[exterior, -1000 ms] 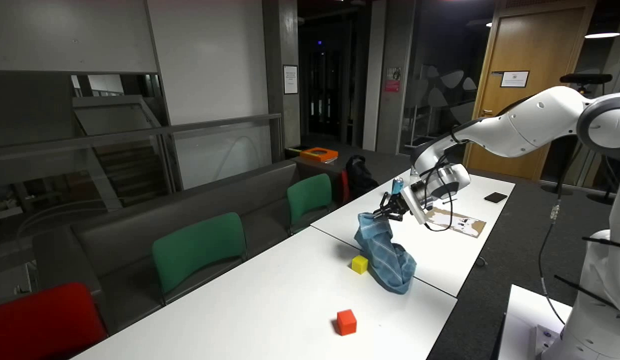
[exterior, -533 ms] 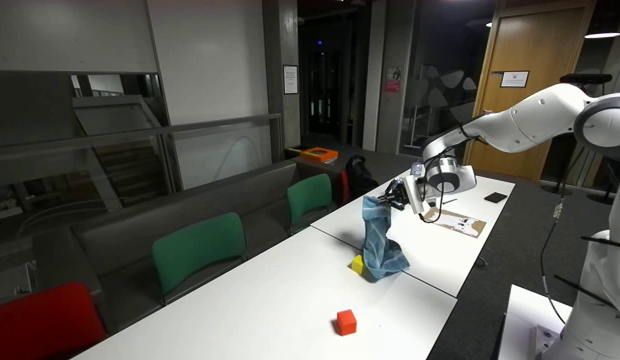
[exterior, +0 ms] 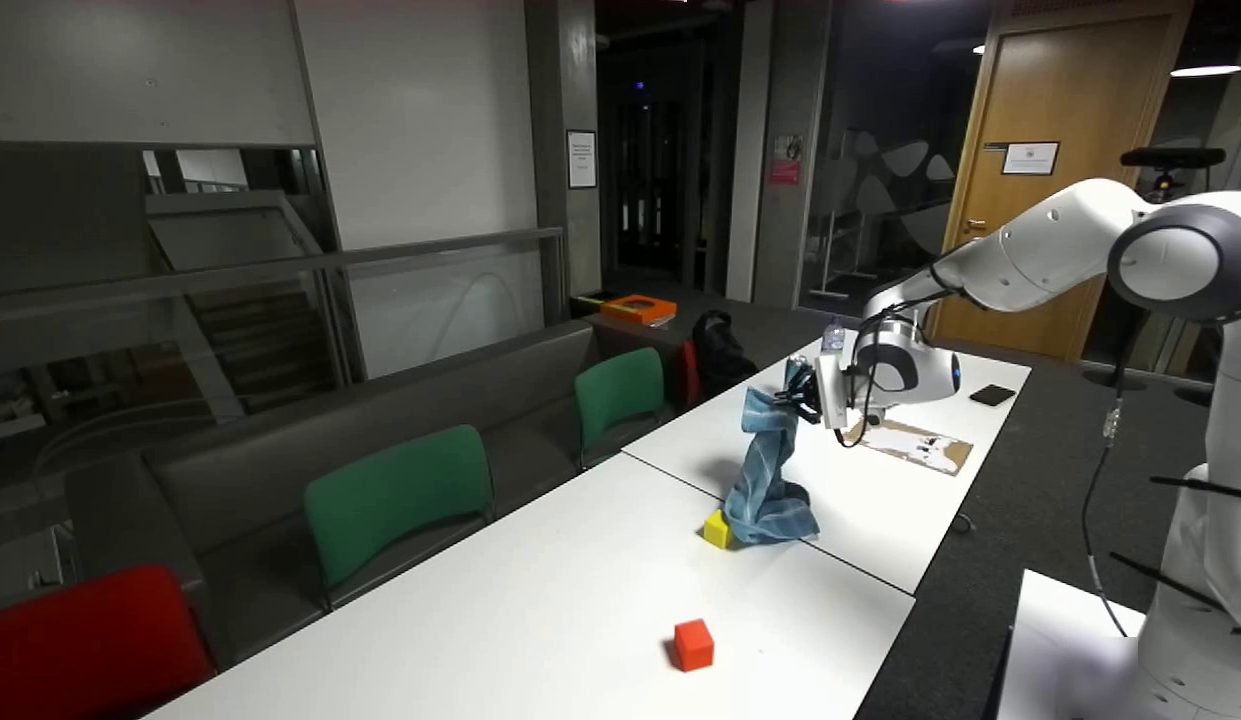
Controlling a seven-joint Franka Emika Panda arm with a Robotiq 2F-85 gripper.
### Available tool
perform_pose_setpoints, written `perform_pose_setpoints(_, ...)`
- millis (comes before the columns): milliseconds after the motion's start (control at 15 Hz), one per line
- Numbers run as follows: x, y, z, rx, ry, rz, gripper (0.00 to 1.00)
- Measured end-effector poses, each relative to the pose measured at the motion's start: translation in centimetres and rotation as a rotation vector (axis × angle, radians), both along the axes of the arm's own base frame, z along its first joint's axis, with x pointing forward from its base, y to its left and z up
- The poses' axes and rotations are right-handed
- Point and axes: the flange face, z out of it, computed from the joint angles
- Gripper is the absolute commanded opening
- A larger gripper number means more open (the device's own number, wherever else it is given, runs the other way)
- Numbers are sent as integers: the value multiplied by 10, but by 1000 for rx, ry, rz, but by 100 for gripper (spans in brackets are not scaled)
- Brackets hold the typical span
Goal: Move the cloth
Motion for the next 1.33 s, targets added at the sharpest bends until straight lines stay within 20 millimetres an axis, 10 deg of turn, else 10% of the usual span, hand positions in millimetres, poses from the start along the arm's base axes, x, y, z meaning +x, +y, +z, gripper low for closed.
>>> perform_pose_setpoints(667, 5, -9, -46, 17, 62, -81, 98)
perform_pose_setpoints(1333, 11, 23, -72, -100, 185, 191, 100)
